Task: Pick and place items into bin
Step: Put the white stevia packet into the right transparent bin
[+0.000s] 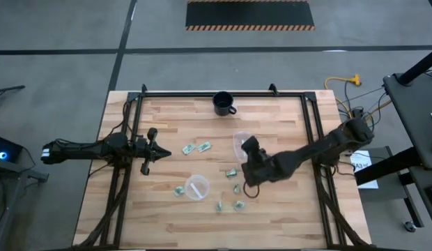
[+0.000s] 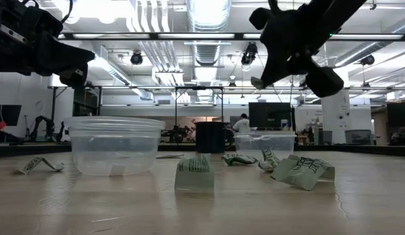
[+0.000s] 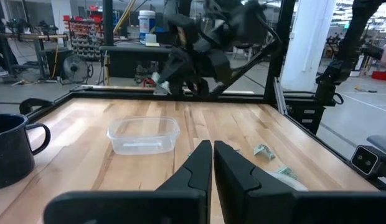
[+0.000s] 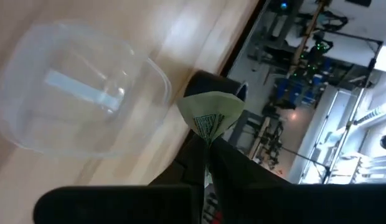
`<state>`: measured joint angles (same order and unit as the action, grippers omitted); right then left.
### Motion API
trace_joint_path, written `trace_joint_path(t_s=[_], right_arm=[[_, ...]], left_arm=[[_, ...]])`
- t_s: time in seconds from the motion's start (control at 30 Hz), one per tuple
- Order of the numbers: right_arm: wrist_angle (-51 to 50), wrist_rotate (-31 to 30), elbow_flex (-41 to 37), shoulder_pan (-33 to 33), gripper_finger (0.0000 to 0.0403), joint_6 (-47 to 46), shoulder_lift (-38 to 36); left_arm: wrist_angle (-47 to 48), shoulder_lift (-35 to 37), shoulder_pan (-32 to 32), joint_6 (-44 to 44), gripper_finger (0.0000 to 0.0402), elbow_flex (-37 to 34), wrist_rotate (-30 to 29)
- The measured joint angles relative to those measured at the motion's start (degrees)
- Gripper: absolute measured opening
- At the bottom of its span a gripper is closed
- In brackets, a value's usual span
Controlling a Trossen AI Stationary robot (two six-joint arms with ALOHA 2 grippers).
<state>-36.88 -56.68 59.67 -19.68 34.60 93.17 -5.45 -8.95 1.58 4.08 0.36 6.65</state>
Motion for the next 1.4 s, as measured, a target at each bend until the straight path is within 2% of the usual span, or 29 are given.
trace_joint_path(t_s=[0.1,0.23,0.53,1.17,1.4], right_arm=[[1.0,1.05,-2.07,2.18,0.0008,2.92,-2.27],[3.43,6.02,-3.73,4.88,0.0008,4.01,-4.35],[11.04,10.67,-4.95,7.23,0.0009,9.37,-3.83],[11.77,12.19,-4.61,9.27,0.001,9.09,-3.41],[11.76,12.2,-4.61,9.27,0.0037,9.04,-3.41]], left_arm=[[-0.01,-0.04,0.02,0.0,0.0,0.0,0.0],[-0.04,-0.02,0.02,-0.02,0.0,0.0,0.02],[-0.02,0.0,0.02,-0.02,0.0,0.0,0.0],[-0.08,-0.02,0.02,-0.02,0.0,0.0,0.0],[-0.08,-0.02,0.02,-0.02,0.0,0.0,0.0]])
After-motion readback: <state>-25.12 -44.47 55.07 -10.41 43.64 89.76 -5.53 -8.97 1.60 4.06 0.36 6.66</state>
